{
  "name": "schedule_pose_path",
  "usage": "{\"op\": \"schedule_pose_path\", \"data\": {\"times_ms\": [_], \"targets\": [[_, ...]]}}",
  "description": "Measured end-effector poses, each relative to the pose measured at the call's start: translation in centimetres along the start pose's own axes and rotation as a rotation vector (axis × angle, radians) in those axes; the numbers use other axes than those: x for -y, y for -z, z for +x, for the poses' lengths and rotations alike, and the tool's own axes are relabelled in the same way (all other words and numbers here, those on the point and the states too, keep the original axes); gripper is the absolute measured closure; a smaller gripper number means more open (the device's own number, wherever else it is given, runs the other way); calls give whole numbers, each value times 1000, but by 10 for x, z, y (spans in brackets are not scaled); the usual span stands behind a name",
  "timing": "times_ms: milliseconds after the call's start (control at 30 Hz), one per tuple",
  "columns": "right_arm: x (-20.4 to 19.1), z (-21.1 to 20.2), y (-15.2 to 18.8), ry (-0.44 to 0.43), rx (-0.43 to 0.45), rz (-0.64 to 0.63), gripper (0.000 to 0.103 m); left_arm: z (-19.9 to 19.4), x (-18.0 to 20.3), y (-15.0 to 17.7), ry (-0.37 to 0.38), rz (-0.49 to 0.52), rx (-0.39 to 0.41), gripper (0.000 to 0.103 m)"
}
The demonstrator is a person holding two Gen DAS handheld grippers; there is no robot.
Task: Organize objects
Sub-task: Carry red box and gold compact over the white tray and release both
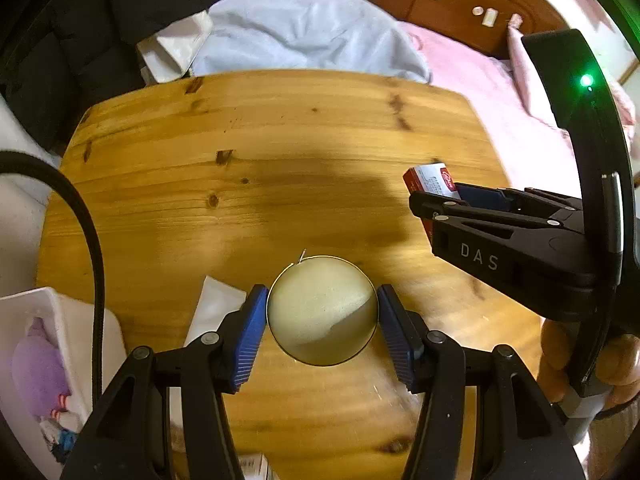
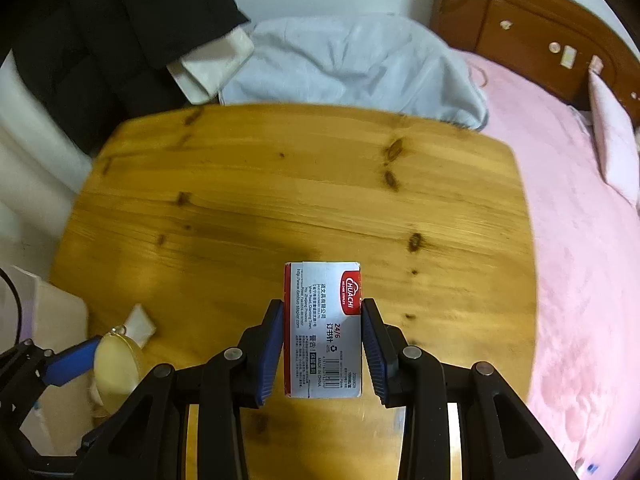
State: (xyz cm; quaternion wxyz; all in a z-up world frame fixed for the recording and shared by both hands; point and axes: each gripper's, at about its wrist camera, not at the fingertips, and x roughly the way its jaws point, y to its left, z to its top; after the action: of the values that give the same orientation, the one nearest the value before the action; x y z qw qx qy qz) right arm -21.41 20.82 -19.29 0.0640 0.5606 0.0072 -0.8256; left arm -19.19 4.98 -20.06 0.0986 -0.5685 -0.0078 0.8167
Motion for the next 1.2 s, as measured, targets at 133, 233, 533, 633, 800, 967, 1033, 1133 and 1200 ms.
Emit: {"op": "schedule_pose_path", "data": {"times_ms": [133, 233, 533, 633, 800, 967, 1033, 1133, 1200], "targets": [[-8, -45, 14, 13, 45, 40, 65, -37, 0, 11, 56, 44, 5, 44], [-19, -82, 27, 13, 80, 66, 65, -66, -2, 22, 94, 94, 14, 44], [-86, -169, 65, -22, 173, 56, 65, -151, -36, 64, 165, 218, 71, 44], [-118, -193, 76, -55, 206, 36, 65, -176, -58, 77, 163, 252, 93, 44], [-168, -215, 90, -94, 232, -26, 65, -205, -97, 93, 131, 226, 136, 44], [-219, -228, 106, -125, 237, -107, 65, -225, -136, 105, 85, 192, 177, 44], [-239, -230, 113, -128, 236, -143, 65, -230, -152, 109, 53, 175, 191, 44], [-260, -230, 123, -135, 223, -184, 65, -235, -173, 113, 18, 146, 208, 44], [-276, -227, 130, -143, 203, -212, 65, -238, -186, 114, -2, 128, 219, 44]]}}
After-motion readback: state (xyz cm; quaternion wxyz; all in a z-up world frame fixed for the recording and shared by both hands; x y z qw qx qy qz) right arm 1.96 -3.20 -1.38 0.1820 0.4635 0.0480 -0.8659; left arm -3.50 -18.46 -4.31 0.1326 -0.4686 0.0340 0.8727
